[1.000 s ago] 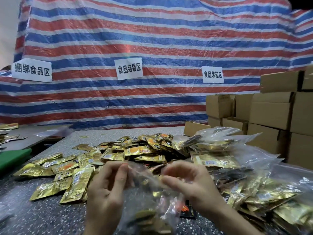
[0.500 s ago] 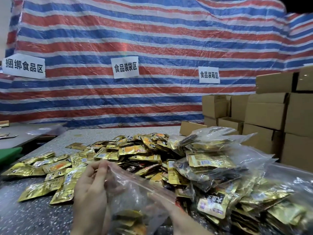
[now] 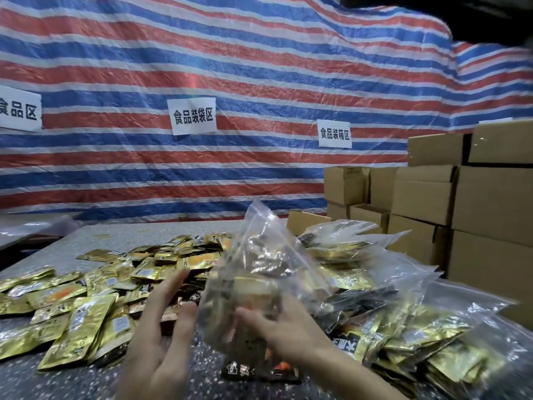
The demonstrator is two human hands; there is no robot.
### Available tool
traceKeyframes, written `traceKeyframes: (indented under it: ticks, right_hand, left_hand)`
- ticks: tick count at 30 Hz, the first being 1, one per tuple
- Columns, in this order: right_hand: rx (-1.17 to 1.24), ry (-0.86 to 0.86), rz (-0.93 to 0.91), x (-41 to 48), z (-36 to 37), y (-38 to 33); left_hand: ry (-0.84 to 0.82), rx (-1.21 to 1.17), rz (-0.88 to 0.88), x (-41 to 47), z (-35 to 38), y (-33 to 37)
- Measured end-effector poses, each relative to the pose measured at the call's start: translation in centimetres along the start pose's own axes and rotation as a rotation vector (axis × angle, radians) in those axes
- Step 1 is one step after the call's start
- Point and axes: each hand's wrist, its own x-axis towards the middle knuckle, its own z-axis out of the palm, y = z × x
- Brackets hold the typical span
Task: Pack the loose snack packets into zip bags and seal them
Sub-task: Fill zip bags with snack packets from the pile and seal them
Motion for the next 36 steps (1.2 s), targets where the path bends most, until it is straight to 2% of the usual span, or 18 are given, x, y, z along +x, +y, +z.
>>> traceKeyframes:
  ticks: [4, 7, 11, 15, 16, 17, 20, 21, 24, 27, 29, 31, 33, 36]
  right_hand:
    - [0.241, 0.151, 0.229, 2.5, -1.8, -3.1]
    - [0.362, 0.218, 0.3, 4.8, -3.9, -5.1]
    - [0.476, 0.306, 0.357, 8.2, -6.9, -6.2]
    - [0.485, 0.417, 0.305, 11.7, -9.6, -7.5]
    - [0.429, 0.437, 0.32, 12.4, -10.2, -7.6]
    - [0.262, 0.488, 0.344, 13.0, -10.8, -7.4]
    - [-0.637, 0.605, 0.4, 13.9, -12.6, -5.8]
    - [-0.798, 0.59, 0.403, 13.7, -12.9, -5.6]
    - [-1.037, 0.535, 0.41, 13.3, -12.9, -5.9]
    - [-1.228, 0.652, 0.308, 12.0, -11.8, -7.4]
    - [-1.093, 0.66, 0.156, 10.8, -9.5, -7.7]
    - [-0.784, 0.546, 0.012, 9.2, -5.5, -6.7]
    - [-0.535, 0.466, -0.128, 6.8, -0.8, -4.5]
    - [-0.322, 0.452, -0.282, 3.3, 4.8, 0.0]
  left_hand:
    - [-0.26, 0.397, 0.08, 0.6, 0.9, 0.0]
    - [-0.214, 0.403, 0.212, -1.3, 1.1, -0.2]
    - [-0.173, 0.355, 0.18, -2.0, 1.2, -0.7]
    - [-0.162, 0.356, 0.169, -1.6, 1.1, -0.7]
    - [-0.162, 0.363, 0.173, -1.7, 1.0, -0.8]
    - [-0.161, 0.366, 0.173, -1.7, 1.0, -0.9]
    - [-0.169, 0.379, 0.199, -1.8, 0.9, -0.8]
    - [-0.173, 0.384, 0.207, -1.8, 0.9, -0.8]
    - [-0.188, 0.389, 0.192, -1.9, 0.9, -0.7]
    - [-0.205, 0.387, 0.162, -1.9, 0.8, -0.8]
    - [-0.207, 0.393, 0.154, -1.9, 0.8, -0.8]
    - [-0.193, 0.409, 0.152, -1.8, 0.8, -0.7]
    - [-0.185, 0.425, 0.153, -1.7, 0.5, -0.8]
    - [-0.151, 0.445, 0.129, -1.1, -0.4, -0.9]
